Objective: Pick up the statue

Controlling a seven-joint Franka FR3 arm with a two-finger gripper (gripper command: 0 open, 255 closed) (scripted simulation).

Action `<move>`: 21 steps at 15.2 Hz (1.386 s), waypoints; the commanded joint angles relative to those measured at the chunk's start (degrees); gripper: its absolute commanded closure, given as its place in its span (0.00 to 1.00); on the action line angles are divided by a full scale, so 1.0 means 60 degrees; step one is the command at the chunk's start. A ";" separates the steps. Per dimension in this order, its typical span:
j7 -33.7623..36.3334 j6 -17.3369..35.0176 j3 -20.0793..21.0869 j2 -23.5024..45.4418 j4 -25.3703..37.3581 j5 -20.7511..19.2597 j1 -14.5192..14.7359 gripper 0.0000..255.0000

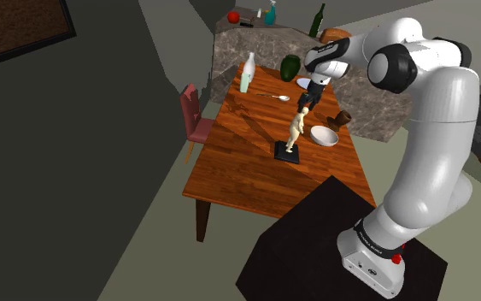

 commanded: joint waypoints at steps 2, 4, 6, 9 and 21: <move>-0.0020 0.0035 0.0006 0.0034 0.0001 0.0016 -0.0015 1.00; -0.0018 0.0027 0.0008 0.0043 0.0018 0.0018 -0.0017 1.00; -0.0019 0.0028 0.0008 0.0046 0.0019 0.0018 -0.0018 1.00; -0.0020 0.0028 0.0008 0.0044 0.0017 0.0018 -0.0018 1.00; 0.0227 -0.0933 -0.0152 -0.0545 0.0441 -0.0282 0.0059 1.00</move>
